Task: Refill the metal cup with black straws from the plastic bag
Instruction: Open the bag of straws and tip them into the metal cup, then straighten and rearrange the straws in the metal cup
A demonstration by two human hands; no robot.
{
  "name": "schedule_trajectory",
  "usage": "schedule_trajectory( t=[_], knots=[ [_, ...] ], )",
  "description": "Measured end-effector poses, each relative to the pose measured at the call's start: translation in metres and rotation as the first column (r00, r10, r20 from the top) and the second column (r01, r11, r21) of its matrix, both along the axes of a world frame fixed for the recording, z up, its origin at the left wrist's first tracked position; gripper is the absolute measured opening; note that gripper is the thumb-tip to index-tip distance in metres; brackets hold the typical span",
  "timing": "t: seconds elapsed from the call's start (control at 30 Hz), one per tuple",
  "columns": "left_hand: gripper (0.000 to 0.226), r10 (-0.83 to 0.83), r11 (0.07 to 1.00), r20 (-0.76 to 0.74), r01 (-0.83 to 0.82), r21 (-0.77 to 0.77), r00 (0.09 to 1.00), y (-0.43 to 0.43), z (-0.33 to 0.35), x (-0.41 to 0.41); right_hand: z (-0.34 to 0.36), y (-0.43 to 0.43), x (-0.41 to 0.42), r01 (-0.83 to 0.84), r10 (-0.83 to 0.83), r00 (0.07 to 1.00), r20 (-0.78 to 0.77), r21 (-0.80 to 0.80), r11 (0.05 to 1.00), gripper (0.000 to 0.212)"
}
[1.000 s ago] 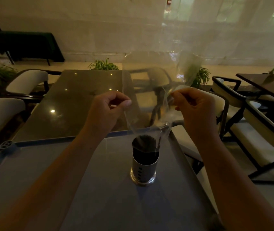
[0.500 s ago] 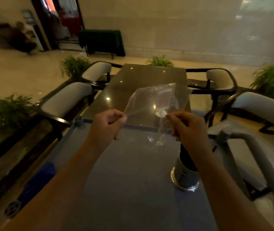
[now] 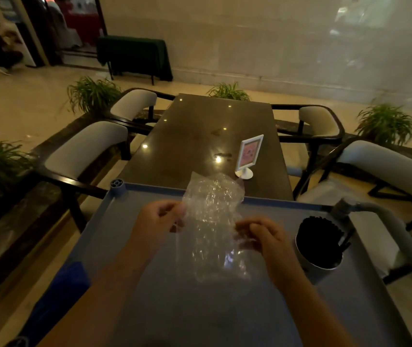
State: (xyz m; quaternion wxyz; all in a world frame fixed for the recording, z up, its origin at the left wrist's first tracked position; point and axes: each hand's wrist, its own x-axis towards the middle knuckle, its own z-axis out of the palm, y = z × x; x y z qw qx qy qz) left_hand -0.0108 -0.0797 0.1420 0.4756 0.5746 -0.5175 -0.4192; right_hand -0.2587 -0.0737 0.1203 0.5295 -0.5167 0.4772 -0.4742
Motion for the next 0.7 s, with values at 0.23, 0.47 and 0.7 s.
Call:
schedule_trajectory(
  t=[0.23,0.47,0.7],
  knots=[
    [0.022,-0.112,0.985,0.135,0.092,0.145,0.985,0.017,-0.072,0.001,-0.072,0.036,0.02,-0.059,0.085,0.975,-0.204,0.131,0.99,0.016],
    [0.034,-0.082,0.972,0.25,0.022,0.234,0.965,0.035,-0.138,0.01,-0.118,0.053,0.022,-0.04,0.149,0.929,-0.338,0.309,0.95,0.047],
    [0.034,-0.008,0.952,0.269,-0.075,0.296,0.963,0.053,-0.162,0.006,-0.145,0.059,0.023,0.11,0.108,0.861,-0.496,0.389,0.915,0.038]
  ],
)
